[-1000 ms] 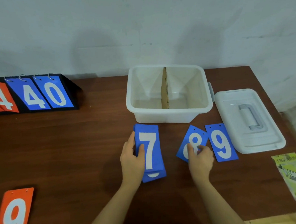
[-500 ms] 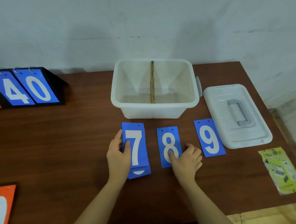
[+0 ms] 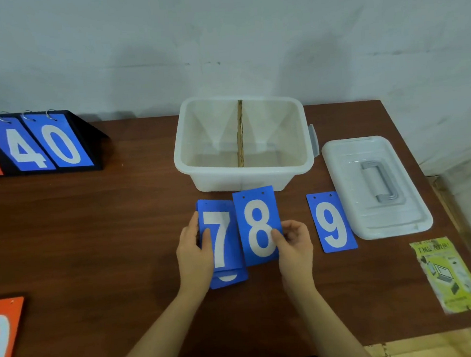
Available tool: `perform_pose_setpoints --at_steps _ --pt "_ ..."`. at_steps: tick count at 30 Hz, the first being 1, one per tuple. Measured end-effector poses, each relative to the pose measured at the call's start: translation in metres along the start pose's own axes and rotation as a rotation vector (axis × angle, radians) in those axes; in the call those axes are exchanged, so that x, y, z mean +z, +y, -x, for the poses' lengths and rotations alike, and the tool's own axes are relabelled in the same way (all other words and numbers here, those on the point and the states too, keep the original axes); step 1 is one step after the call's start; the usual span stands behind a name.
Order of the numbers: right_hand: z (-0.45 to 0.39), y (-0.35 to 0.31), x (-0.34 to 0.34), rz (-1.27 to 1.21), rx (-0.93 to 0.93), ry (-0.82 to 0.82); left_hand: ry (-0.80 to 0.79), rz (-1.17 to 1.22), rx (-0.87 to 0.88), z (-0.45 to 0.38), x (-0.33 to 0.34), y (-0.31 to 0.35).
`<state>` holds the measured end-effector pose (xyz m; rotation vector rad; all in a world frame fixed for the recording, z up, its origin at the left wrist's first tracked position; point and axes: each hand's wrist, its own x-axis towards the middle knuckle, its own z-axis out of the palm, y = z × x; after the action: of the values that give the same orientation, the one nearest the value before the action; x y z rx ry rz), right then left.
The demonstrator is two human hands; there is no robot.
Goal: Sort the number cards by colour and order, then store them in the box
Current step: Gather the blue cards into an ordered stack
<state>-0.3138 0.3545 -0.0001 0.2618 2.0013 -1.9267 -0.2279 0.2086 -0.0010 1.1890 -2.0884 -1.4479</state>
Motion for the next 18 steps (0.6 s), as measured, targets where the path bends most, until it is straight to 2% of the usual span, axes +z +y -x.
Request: perform_pose_setpoints --at_steps 4,8,11,14,16,18 --pt "0.008 0.008 0.01 0.157 0.054 -0.034 -0.094 0.099 -0.029 0.006 0.023 0.017" --pt "-0.006 0.009 -0.006 0.465 -0.034 0.036 -0.192 0.131 -0.039 0.006 0.037 0.025" --pt "-0.033 0.007 -0.045 0.904 -0.121 0.127 -0.172 0.201 -0.116 0.003 0.041 0.024" --pt "-0.044 0.016 -0.07 1.179 -0.079 0.06 -0.121 0.181 -0.153 0.0 0.041 0.021" --pt "-0.036 0.026 -0.067 1.3 -0.124 0.011 -0.076 0.167 -0.169 -0.003 0.038 0.017" --pt "-0.024 0.031 -0.055 1.293 -0.197 -0.024 -0.041 0.155 -0.182 -0.005 0.034 0.013"
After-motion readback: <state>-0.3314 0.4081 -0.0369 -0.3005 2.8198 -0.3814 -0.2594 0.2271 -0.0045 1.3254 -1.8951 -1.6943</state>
